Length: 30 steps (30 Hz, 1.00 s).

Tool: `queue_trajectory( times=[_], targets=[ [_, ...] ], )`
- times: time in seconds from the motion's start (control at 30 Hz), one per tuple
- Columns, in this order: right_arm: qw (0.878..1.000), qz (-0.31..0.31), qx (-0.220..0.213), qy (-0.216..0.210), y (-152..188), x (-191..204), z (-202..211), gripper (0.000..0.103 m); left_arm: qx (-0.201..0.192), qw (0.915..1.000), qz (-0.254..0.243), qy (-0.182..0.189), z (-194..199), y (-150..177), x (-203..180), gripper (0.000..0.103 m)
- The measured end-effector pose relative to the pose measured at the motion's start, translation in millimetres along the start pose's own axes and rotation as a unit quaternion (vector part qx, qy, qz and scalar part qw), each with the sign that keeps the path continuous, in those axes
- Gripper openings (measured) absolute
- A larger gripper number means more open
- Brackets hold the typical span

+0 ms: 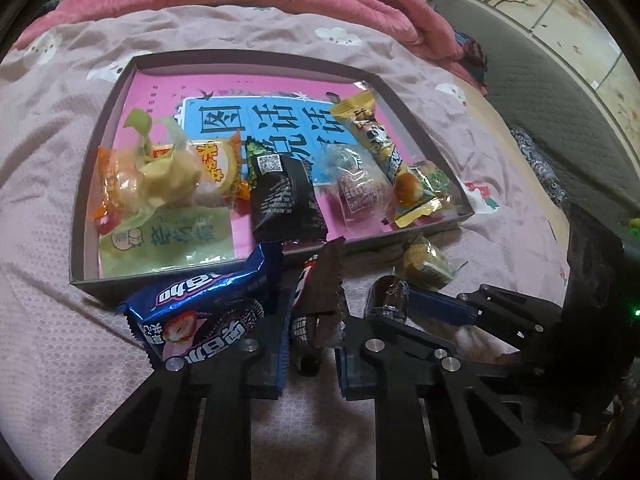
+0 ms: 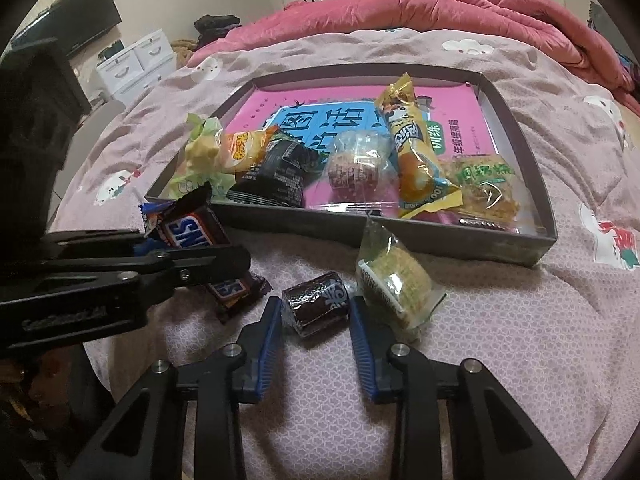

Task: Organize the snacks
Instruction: 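Grasp the Snickers bar with the left tool while the right tool grasps the brown wrapped candy, then carry both held snacks over the tray and lower them in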

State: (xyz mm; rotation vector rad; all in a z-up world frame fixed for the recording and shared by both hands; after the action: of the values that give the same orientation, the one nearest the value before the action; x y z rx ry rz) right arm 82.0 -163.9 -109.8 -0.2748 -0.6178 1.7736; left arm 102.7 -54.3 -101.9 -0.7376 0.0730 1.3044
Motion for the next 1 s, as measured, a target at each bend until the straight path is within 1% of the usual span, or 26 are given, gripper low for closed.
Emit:
queue_trajectory(
  times=[0.13, 0.27, 0.5, 0.73, 1.0],
  targets=[
    [1.0, 0.001, -0.007, -0.007, -1, 1, 3, 0.034, -0.003, 1.0, 0.003, 0.005, 2, 0, 0, 0.018],
    [1.0, 0.001, -0.02, -0.016, -2, 2, 10, 0.034, -0.011, 0.9997, 0.011, 0.02, 10, 0, 0, 0.017],
    [0.998, -0.011, -0.058, -0.027, -9, 0, 30, 0.034, -0.031, 0.9989, 0.004, 0.035, 34, -1, -7, 0.017],
    [0.995, -0.016, -0.096, -0.032, -17, -1, 48, 0.034, -0.065, 0.9974, 0.0, 0.031, 56, -11, -11, 0.017],
    [0.993, -0.028, -0.114, -0.023, -24, -10, 56, 0.034, -0.097, 0.9951, 0.001, 0.02, 70, -27, -6, 0.017]
  ],
)
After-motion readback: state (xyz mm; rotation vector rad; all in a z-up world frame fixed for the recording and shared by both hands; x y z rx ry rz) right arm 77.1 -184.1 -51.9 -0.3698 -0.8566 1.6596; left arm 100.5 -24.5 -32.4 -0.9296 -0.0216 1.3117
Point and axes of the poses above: each gripper's, at about its wrist camera, not at the fingertips, and z roughly against the way its jaws point, x to its left, y to its underside, the point moved 4 cm from there along -z, roughly the way its jaws point, and after that the axes turned 6 degrees about y, right-handed, at the moved point
